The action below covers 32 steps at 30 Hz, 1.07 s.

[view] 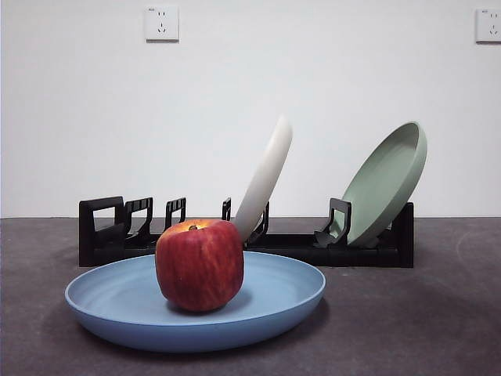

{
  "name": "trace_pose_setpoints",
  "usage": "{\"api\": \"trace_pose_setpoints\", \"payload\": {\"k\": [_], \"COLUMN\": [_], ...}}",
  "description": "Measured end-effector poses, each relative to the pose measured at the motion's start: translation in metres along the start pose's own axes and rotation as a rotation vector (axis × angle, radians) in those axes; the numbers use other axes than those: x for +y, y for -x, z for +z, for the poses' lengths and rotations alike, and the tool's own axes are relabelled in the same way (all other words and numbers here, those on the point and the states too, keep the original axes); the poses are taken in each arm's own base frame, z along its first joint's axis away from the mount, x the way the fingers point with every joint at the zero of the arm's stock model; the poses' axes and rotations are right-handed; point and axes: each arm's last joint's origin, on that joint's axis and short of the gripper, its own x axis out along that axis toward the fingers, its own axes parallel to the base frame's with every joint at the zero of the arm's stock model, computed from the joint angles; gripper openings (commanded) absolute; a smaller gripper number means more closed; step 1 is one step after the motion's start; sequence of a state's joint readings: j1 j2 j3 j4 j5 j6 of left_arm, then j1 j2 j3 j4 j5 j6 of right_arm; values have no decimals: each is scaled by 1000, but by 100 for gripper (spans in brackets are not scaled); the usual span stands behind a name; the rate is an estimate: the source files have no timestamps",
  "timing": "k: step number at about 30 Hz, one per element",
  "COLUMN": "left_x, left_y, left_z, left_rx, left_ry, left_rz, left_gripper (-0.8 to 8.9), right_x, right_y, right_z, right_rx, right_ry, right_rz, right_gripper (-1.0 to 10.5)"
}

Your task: Take the blue plate from the plate rack,put the plate on the table,take the apple from the table,put the apple in the plate

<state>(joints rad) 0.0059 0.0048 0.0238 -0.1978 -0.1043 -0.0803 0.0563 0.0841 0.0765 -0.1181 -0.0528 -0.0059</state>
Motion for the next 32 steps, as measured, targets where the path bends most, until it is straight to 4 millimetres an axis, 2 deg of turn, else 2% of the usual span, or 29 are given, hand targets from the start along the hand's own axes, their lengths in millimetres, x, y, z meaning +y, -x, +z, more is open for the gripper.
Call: {"api": "trace_pose_setpoints", "payload": {"k": [12, 22, 32], "left_x": [0, 0, 0], "left_y": [0, 0, 0], "left_z": [0, 0, 0], "left_rx": [0, 0, 0], "left_ry": [0, 0, 0], "left_rz": [0, -1, -1], "left_gripper": [-3, -3, -3], "right_x": [0, 0, 0], "right_y": [0, -1, -1], "right_z": [-19, -21, -21], "right_rx": [32, 56, 56], "right_ry": [-47, -149, -156], "right_rz": [-3, -10, -10], "right_gripper": [1, 1, 1]}}
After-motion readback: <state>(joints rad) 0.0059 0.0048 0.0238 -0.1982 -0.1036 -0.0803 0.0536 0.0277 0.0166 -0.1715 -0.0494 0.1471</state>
